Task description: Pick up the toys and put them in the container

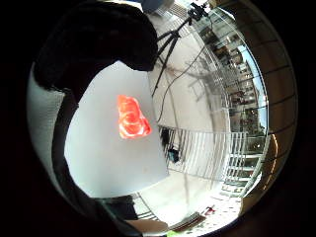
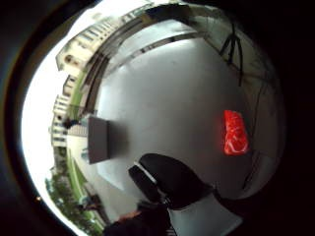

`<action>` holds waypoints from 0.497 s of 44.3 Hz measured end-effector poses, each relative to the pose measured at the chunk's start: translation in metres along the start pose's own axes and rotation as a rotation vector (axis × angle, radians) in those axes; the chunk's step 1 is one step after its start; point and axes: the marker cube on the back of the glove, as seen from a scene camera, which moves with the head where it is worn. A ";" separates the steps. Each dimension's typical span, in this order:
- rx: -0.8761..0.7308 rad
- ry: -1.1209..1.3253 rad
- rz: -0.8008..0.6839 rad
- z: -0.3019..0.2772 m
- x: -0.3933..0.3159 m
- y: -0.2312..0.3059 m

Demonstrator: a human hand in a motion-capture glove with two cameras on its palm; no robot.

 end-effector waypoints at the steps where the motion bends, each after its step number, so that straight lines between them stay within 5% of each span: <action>1: -0.009 -0.003 0.008 0.009 0.009 -0.001; 22: -0.215 -0.039 0.161 0.173 0.097 0.016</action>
